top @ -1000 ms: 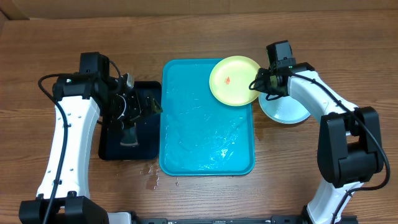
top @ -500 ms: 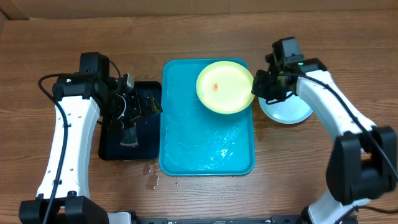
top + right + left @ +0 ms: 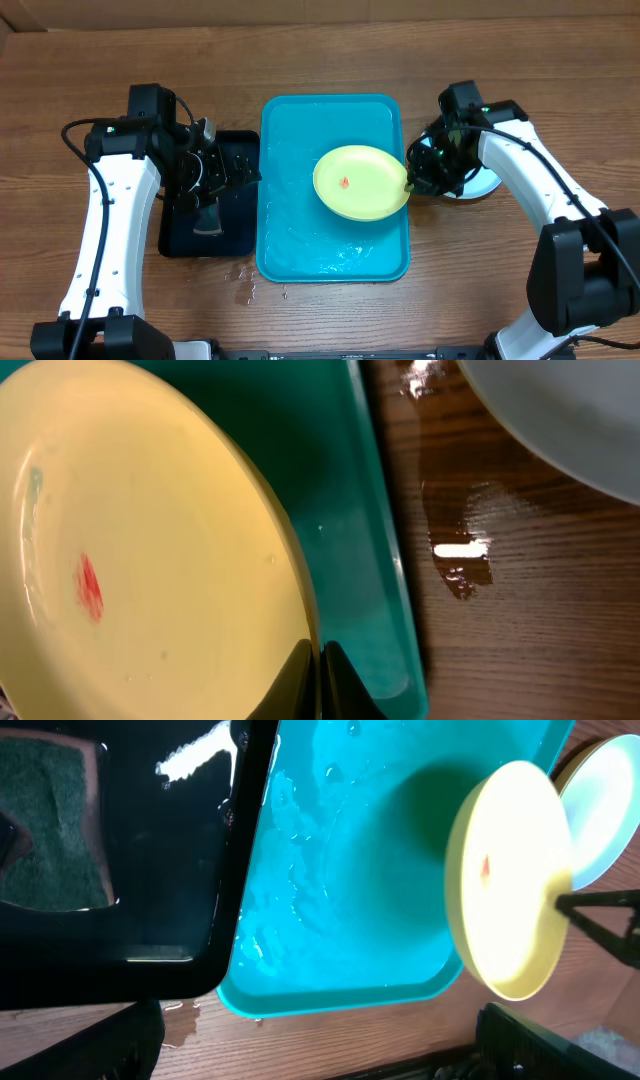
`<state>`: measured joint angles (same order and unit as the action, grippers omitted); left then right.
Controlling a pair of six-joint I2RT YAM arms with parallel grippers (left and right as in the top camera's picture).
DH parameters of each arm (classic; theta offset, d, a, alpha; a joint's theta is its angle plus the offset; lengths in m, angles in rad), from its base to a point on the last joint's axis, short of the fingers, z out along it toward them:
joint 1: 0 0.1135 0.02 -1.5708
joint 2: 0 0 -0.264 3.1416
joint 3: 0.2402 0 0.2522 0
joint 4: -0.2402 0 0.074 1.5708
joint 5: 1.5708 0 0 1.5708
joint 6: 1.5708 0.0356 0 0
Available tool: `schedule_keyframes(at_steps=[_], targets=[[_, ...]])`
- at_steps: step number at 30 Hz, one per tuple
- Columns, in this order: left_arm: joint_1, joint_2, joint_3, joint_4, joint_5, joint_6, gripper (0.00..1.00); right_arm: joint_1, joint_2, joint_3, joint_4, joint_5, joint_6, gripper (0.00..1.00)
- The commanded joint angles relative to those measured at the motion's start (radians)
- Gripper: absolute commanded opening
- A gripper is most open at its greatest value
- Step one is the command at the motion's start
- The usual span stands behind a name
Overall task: Clean dirty plates on tray and stack at the side
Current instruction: 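Move the right gripper to the yellow plate and drag it toward tray center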
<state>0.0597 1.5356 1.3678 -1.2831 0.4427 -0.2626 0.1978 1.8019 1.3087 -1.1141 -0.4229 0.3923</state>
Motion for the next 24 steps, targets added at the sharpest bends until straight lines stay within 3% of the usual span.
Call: schedule_keyframes(at_steps=[1,15,24], targets=[[0.006,0.002,0.015,0.002,0.018,-0.014,1.0,0.005,-0.012,-0.04,0.023,-0.024,0.0,0.04],[0.006,0.002,0.015,0.002,0.018,-0.014,1.0,0.01,-0.012,-0.224,0.145,-0.043,0.0,0.04],[0.005,0.002,0.015,0.002,0.018,-0.014,1.0,0.101,-0.012,-0.243,0.198,-0.042,0.0,0.04]])
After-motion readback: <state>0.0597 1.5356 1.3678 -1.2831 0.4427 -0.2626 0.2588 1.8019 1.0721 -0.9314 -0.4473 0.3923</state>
